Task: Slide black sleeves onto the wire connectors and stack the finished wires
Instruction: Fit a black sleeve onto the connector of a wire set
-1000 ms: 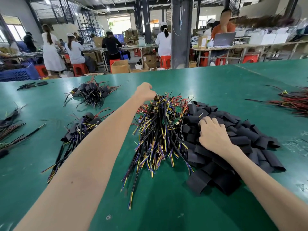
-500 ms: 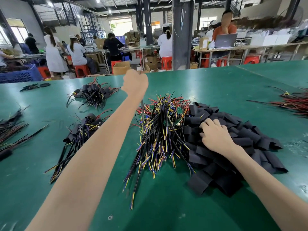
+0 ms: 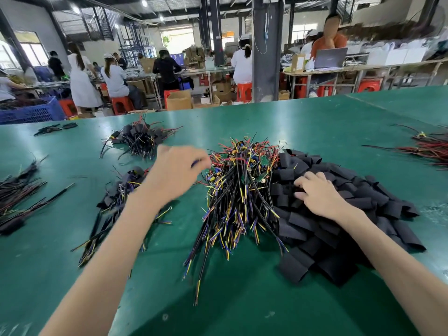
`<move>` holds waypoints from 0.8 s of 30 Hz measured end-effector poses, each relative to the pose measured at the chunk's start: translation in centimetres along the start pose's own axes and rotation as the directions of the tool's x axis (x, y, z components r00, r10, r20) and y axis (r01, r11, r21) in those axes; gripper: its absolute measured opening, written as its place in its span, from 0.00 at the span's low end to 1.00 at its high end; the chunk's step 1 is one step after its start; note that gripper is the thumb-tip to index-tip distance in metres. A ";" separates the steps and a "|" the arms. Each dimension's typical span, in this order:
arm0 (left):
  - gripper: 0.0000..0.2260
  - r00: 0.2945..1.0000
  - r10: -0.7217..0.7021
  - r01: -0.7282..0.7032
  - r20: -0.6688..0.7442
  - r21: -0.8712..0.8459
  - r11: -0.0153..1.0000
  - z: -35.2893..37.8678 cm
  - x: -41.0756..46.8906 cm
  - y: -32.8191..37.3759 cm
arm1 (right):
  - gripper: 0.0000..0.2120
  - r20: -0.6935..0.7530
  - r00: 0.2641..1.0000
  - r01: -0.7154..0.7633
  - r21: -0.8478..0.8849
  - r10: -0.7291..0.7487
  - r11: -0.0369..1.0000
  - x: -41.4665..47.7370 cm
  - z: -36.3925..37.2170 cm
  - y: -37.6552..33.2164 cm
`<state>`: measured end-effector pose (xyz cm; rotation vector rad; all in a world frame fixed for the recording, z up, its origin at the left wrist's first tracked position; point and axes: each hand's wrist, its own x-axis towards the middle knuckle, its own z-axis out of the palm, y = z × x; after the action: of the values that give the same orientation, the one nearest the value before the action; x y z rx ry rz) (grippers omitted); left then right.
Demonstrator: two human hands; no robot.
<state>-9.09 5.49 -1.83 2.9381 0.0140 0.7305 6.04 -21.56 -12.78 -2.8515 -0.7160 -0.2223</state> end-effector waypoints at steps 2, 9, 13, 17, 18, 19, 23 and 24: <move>0.07 1.000 -0.016 0.014 -0.019 -0.078 0.997 2.3 -1.7 -0.5 | 0.10 -0.012 1.000 0.002 0.057 -0.001 0.998 0.0 0.0 0.2; 0.06 0.992 -0.010 -0.012 -0.125 -0.178 0.984 5.9 -3.9 -0.5 | 0.08 -0.045 0.999 0.010 0.177 -0.002 0.984 -0.4 -0.3 0.0; 0.07 0.975 -0.008 -0.045 -0.220 -0.235 0.971 6.1 -4.4 -0.2 | 0.11 -0.151 0.988 -0.025 0.001 0.025 1.000 -0.8 -0.9 -0.2; 0.09 0.964 -0.027 -0.048 -0.265 -0.273 0.961 5.9 -4.7 0.2 | 0.17 -0.328 0.945 -0.091 -0.248 0.004 0.964 -1.4 -2.2 -0.2; 0.09 0.960 -0.033 -0.047 -0.280 -0.274 0.961 5.9 -4.7 0.3 | 0.16 -0.368 0.930 -0.098 -0.207 0.015 0.973 -1.4 -2.6 -0.2; 0.09 0.954 -0.038 -0.044 -0.296 -0.266 0.963 6.0 -4.8 0.4 | 0.15 -0.396 0.918 -0.083 -0.134 0.024 0.987 -1.4 -2.9 -0.4; 0.07 0.934 -0.046 -0.036 -0.356 -0.218 0.975 6.5 -5.0 0.6 | 0.18 -0.395 0.917 0.140 0.190 -0.055 0.972 -1.3 -3.3 -2.5; 0.07 0.930 -0.040 -0.038 -0.365 -0.203 0.979 6.7 -5.0 0.6 | 0.18 -0.390 0.917 0.185 0.226 -0.085 0.956 -1.4 -3.2 -3.2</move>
<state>-10.39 3.96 -9.97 2.5653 -0.0269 1.1941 2.94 -20.12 -9.50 -2.4111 -0.7924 -0.6303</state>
